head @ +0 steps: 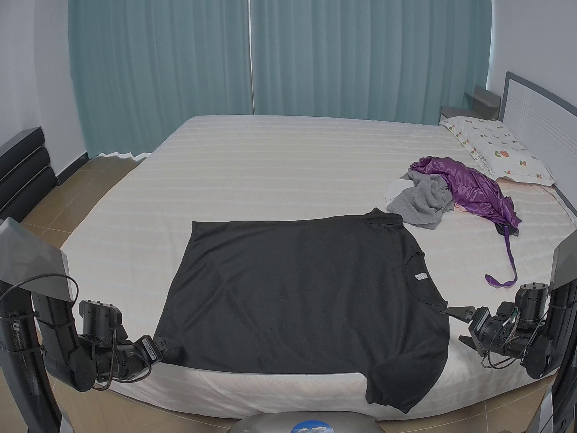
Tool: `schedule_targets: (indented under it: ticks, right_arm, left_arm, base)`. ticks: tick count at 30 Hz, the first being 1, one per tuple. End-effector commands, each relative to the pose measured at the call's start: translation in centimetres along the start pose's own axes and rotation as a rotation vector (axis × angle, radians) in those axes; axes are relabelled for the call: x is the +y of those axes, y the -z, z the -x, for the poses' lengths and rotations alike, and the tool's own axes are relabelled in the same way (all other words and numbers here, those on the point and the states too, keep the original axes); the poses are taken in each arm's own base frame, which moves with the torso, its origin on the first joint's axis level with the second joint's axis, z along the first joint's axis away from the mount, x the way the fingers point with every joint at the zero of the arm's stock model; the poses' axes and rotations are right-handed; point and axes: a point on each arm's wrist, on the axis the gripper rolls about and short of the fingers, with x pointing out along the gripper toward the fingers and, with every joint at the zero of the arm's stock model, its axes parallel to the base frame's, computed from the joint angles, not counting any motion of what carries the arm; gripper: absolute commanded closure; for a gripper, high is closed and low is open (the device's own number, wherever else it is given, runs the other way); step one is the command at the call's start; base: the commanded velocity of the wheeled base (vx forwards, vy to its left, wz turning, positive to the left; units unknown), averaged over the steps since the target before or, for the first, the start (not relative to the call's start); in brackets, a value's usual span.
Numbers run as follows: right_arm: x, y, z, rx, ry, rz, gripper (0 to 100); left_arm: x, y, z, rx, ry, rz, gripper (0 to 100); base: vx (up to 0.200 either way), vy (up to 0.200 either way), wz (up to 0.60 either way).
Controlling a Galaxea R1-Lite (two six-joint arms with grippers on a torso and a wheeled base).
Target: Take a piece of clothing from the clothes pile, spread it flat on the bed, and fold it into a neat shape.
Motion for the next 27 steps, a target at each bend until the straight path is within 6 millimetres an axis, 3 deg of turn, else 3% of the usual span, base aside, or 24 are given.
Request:
schedule_targets:
  ticks: [1, 27]
  right_arm:
    - [-0.1, 0.2, 0.3, 0.003, 0.003, -0.003, 0]
    - [0.0, 0.2, 0.3, 0.003, 0.001, -0.004, 0]
  left_arm:
    - [0.2, -0.6, 0.3, -0.015, 0.057, 0.008, 0]
    - [-0.3, -0.6, -1.1, -0.019, 0.116, -0.154, 0]
  base:
    - [0.0, 0.0, 0.0]
    - [0.0, 0.0, 0.0]
